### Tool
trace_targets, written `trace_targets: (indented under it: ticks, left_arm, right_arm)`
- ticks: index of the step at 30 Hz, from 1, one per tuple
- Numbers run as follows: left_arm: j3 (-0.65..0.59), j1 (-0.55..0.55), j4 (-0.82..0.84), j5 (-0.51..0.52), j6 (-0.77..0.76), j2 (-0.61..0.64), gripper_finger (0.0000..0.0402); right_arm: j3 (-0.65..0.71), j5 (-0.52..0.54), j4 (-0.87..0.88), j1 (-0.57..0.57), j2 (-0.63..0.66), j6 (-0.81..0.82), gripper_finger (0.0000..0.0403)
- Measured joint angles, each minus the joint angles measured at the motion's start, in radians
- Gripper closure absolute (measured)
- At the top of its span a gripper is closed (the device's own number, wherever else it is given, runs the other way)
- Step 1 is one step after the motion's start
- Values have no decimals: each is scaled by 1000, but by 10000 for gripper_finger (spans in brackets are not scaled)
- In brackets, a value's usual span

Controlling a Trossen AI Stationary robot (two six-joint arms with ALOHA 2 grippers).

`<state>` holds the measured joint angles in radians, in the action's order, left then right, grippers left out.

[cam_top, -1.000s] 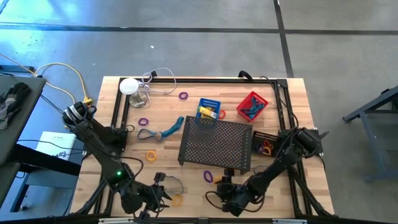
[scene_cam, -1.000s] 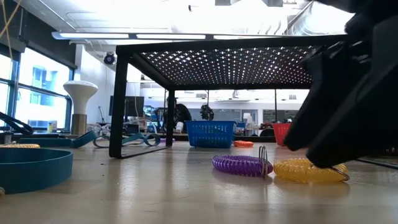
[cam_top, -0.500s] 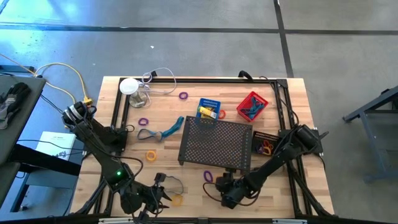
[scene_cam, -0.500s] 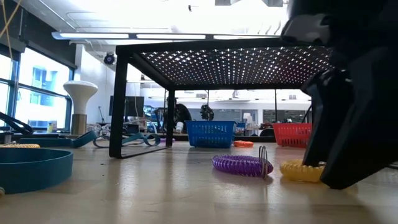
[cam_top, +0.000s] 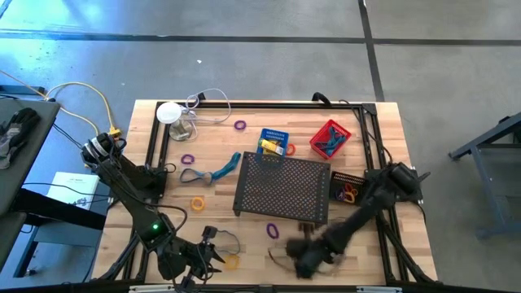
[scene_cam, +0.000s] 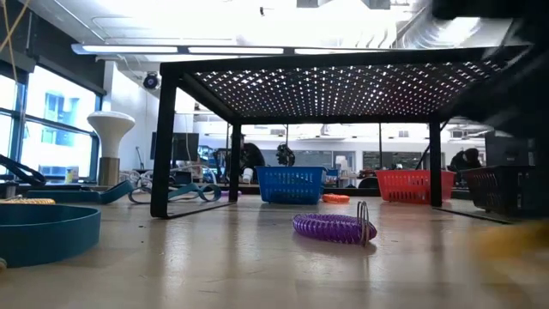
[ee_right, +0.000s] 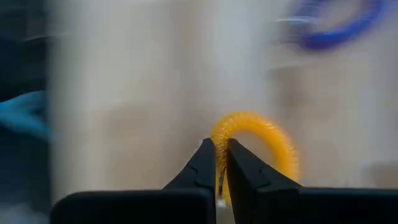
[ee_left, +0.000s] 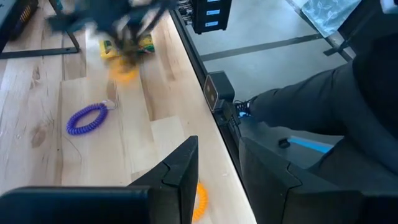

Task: Pick & Place Office Desk Supplies
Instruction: Put the yellow spiral keychain into the black bin

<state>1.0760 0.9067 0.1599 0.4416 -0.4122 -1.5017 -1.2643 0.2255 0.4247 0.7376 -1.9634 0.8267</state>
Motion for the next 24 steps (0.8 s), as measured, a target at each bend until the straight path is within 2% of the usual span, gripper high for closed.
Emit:
trace_targets:
  ticks: [3,8,12,15,17,24]
  left_arm:
    - [0,0,0,0,5,0,289]
    - [0,-2,1,1,80,0,289]
    - [0,-7,1,1,120,0,289]
    - [0,-8,1,2,134,0,289]
    - [0,-8,1,2,136,0,289]
    - [0,-8,4,2,138,0,289]
  right_arm:
    - [-81,-18,89,55,45,54,397]
    - [-210,-13,411,118,83,282,399]
    - [-291,8,782,165,115,571,399]
    - [-289,-58,1018,163,126,812,399]
    - [-289,-73,1150,158,142,916,399]
    - [-159,35,1144,110,250,1002,399]
